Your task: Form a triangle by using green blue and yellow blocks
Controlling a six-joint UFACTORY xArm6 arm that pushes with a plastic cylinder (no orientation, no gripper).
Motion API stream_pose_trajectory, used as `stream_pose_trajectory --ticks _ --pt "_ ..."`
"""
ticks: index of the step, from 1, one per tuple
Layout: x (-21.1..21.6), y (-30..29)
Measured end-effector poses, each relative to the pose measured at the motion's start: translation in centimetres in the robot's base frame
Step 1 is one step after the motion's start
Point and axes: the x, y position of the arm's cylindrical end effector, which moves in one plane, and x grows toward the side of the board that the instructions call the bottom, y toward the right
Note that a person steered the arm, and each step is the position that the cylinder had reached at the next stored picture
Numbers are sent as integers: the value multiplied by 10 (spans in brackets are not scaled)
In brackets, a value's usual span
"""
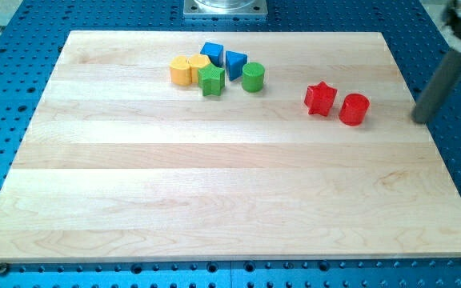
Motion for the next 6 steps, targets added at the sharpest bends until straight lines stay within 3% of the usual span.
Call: stream_pose_trajectory --ticks 1,2,4,6 --pt "4 -61" --pt "0 -64" --pt "-94 -76" --pt "-107 -235"
